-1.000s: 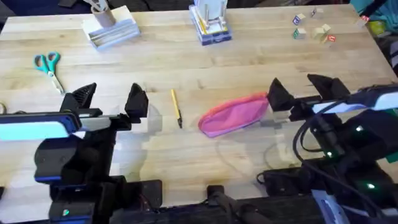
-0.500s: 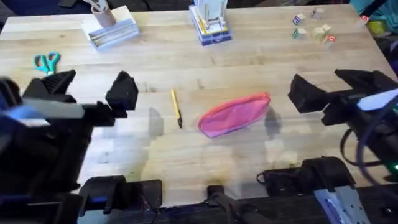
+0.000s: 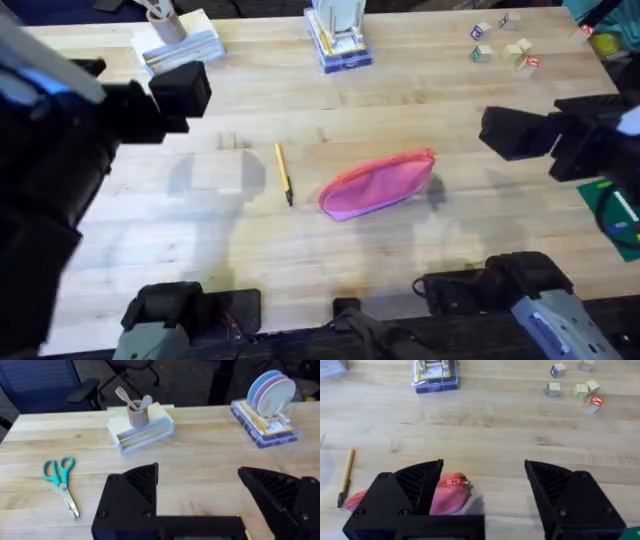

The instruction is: Unzip the bag, pick up the pens from the table one at a time and place them inside, then zip the bag closed.

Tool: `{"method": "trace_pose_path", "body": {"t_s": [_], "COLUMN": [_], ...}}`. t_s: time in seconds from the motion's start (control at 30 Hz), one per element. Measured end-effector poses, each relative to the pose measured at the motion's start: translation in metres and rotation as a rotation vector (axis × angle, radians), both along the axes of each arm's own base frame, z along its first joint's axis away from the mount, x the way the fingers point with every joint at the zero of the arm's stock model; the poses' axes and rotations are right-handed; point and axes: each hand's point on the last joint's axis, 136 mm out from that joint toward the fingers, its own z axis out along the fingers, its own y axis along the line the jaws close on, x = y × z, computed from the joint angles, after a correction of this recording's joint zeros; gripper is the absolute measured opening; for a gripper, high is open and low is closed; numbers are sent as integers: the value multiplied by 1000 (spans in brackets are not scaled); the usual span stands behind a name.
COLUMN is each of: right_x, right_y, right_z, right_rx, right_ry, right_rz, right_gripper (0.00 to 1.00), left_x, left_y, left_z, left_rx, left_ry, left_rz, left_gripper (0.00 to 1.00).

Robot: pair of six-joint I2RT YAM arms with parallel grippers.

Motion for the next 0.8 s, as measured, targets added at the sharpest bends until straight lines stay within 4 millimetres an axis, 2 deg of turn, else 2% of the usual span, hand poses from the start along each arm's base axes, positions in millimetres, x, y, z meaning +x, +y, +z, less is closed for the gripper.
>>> {"method": "trace_pose_path", "body": {"t_s": [0.33, 0.47, 0.53, 0.57, 0.8], "right_x": [3, 2, 2, 1, 1], "right_y": [0, 0, 0, 0, 0], "right_z": [3, 2, 2, 0, 0], "right_rx": [0, 0, 0, 0, 0], "right_ry": [39, 46, 48, 54, 54], "right_rz": [0, 0, 0, 0, 0], "right_gripper": [997, 997, 997, 998, 998], "left_x": [24, 28, 26, 16, -12], "left_y": [-5, -17, -25, -46, -81], "left_z": [2, 2, 1, -7, -27], "left_rx": [16, 61, 85, 128, 237], "left_ry": [162, 178, 183, 204, 257], "left_rz": [-36, -129, -197, -354, -621], "left_gripper": [993, 993, 993, 993, 993]}}
